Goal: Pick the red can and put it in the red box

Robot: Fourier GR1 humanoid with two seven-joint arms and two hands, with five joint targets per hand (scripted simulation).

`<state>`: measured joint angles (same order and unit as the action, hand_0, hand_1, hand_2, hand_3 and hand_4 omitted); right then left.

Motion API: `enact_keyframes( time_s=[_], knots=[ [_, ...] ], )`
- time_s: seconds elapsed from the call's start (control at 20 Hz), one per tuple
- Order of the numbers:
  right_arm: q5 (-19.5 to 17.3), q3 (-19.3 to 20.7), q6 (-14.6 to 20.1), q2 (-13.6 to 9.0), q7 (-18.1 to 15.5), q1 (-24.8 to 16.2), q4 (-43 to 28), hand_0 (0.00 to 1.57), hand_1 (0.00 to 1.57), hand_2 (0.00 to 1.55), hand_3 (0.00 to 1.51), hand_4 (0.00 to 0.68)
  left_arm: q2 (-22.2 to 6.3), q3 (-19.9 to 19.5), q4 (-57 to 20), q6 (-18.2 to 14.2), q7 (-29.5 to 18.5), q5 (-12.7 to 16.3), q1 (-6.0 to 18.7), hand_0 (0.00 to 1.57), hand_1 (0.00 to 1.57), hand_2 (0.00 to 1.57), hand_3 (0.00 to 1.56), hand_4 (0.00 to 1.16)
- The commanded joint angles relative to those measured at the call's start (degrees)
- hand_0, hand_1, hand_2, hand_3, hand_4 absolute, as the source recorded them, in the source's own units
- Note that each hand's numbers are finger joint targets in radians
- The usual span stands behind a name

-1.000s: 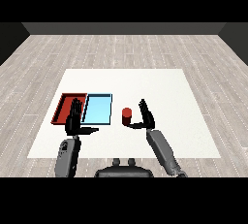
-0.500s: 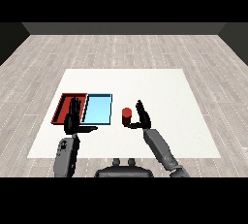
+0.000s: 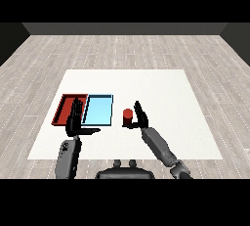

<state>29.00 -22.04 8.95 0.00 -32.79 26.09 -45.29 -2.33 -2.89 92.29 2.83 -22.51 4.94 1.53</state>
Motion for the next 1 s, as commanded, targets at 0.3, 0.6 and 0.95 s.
enact_keyframes(
  time_s=[0.3, 0.6, 0.95],
  knots=[
    [10.9, -8.6, 4.4, 0.0, 0.1, 6.8, 2.4, 0.00, 0.00, 0.00, 0.00, 0.000, 0.5, -0.5, -3.7, -0.4, -0.6, -0.1, 3.0, 0.00, 0.00, 0.00, 0.00, 0.00],
    [21.2, -17.9, 6.6, 0.0, -6.1, 10.1, 9.3, 0.00, 0.00, 0.00, 0.00, 0.000, 2.2, 1.4, -2.4, -2.9, -0.4, -2.2, 2.7, 0.00, 0.00, 0.00, 0.00, 0.00],
    [19.5, -17.8, 9.5, 0.0, -2.6, 12.0, 9.0, 0.00, 0.00, 0.00, 0.00, 0.000, 0.5, 0.9, 1.9, -0.1, -2.2, -1.3, -4.0, 0.00, 0.00, 0.00, 0.00, 0.00]
  ],
)
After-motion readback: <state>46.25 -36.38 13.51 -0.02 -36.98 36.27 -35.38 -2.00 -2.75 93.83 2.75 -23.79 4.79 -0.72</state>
